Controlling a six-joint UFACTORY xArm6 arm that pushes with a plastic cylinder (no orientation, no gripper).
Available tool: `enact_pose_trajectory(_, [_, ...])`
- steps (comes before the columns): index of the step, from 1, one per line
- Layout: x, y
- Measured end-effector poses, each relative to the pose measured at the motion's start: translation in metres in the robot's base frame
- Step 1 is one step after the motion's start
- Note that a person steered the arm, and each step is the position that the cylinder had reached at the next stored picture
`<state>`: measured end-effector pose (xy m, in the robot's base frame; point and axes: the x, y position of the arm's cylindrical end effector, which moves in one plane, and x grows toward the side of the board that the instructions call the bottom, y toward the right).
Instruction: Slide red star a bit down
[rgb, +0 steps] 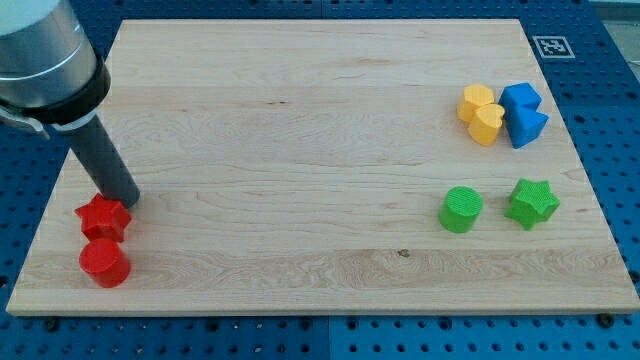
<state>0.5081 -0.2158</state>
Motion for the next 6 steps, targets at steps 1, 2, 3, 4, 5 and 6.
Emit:
enact_pose_trajectory(1, [-0.001,0.000])
enact_pose_trajectory(2, [-0.024,0.003])
enact_pose_trajectory(3, [-0.037,-0.040])
enact_pose_trajectory(4, [-0.007,-0.050])
enact_pose_trajectory(5, [0.004,-0.047])
enact_pose_trajectory(6, [0.011,-0.039])
